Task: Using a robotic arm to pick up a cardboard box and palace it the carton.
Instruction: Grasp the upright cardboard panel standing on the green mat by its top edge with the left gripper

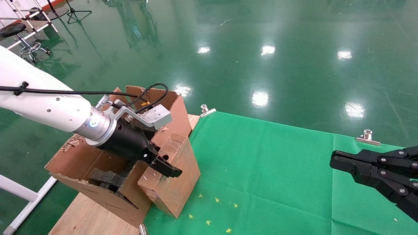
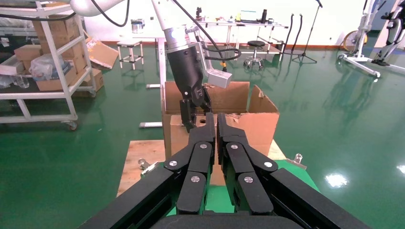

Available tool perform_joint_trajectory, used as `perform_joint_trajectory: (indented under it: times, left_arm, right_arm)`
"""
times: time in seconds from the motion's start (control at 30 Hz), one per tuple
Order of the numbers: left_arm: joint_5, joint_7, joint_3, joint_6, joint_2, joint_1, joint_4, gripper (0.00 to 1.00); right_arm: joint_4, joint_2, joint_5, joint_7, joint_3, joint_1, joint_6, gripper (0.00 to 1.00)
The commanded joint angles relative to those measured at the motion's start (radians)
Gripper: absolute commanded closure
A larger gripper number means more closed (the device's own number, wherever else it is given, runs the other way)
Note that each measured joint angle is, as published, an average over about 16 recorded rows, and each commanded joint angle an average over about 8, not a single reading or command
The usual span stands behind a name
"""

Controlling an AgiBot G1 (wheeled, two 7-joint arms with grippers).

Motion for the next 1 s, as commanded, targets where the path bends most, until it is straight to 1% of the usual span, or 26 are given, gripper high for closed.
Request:
perform_joint_trajectory:
  times: [0.03, 0.77, 1.0]
  left_arm:
    - [0.000, 0.000, 0.000, 0.000, 0.000, -0.001, 0.000, 1.00]
    - [-0.001, -0.002, -0.011, -0.001, 0.000, 0.004, 0.004, 1.00]
    - [0.000, 0.030, -0.002, 0.002, 0.000, -0.021, 0.020, 1.00]
  right_arm:
    - [0.000, 0.000, 0.000, 0.000, 0.000, 0.000, 0.000, 0.00]
    - [0.000, 0.000, 0.000, 0.000, 0.000, 0.000, 0.000, 0.00]
    - [0.000, 0.000, 0.000, 0.000, 0.000, 0.000, 0.000, 0.00]
